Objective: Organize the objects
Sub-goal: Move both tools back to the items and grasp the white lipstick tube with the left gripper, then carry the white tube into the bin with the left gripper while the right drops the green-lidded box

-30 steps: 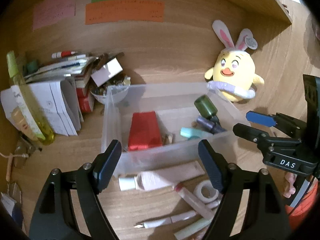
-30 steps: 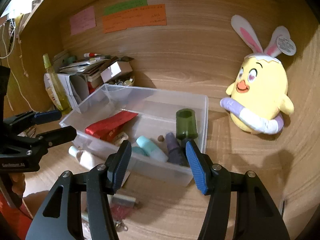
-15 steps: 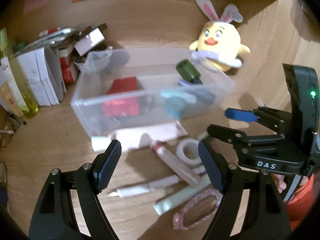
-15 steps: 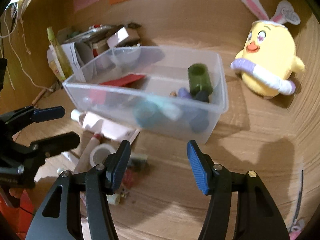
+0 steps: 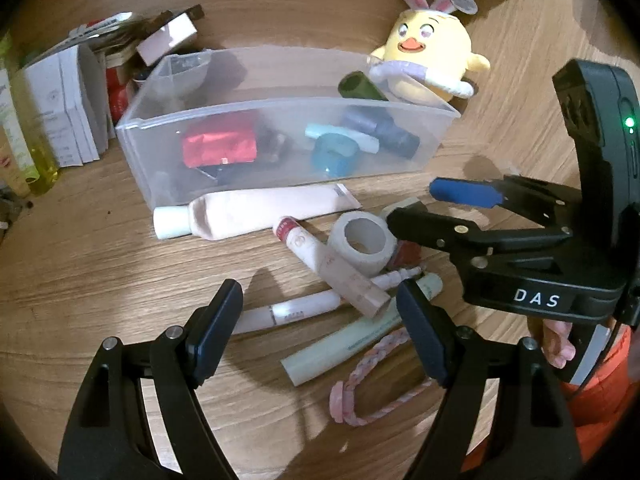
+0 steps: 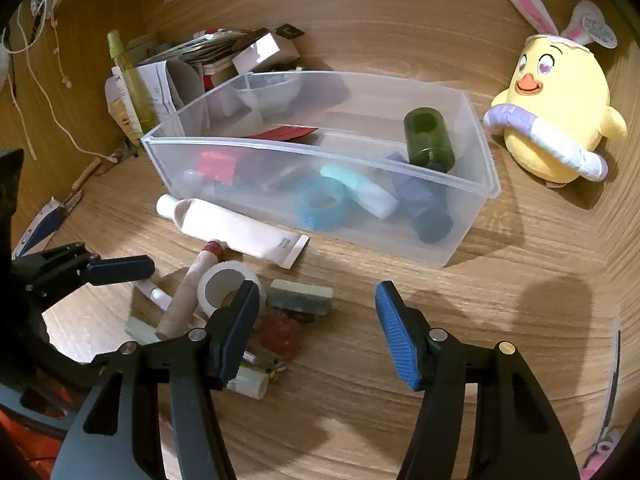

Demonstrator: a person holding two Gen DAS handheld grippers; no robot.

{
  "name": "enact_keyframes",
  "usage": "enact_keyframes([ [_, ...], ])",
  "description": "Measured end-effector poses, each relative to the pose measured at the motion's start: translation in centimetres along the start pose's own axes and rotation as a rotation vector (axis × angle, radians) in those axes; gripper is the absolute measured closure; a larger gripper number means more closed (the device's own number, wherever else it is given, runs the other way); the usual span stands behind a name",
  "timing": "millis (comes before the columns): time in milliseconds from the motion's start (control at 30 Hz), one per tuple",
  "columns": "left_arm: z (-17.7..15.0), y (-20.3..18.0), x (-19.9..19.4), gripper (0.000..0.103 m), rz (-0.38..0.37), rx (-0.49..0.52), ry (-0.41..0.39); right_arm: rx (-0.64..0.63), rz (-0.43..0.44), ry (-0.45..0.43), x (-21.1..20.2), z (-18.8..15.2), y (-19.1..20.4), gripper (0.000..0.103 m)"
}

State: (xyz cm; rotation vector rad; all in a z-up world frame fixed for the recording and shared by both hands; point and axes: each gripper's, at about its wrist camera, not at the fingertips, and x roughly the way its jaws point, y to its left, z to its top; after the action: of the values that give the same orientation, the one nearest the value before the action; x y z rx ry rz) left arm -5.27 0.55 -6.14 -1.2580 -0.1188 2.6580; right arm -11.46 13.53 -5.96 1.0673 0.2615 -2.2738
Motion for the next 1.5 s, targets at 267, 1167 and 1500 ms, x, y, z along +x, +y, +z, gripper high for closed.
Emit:
enact_keyframes([
  [267,-0.3,2.9,-0.9,0.024,0.048,-0.066,-0.009,0.021,-0.009,0.006,0.0,-0.1,-0.6,0.046],
  [1167,1.2,5.5,0.5,0.089,0.067,-0.063,0.052,0.055,0.036,0.031,1.0,-0.1,-1.5,0.069],
  [1500,2.1,4.6,-2.0,0.089,0.048,-0.064,-0.043,0.078,0.020,-0.039,-1.1,0.5,-2.0,0.069],
])
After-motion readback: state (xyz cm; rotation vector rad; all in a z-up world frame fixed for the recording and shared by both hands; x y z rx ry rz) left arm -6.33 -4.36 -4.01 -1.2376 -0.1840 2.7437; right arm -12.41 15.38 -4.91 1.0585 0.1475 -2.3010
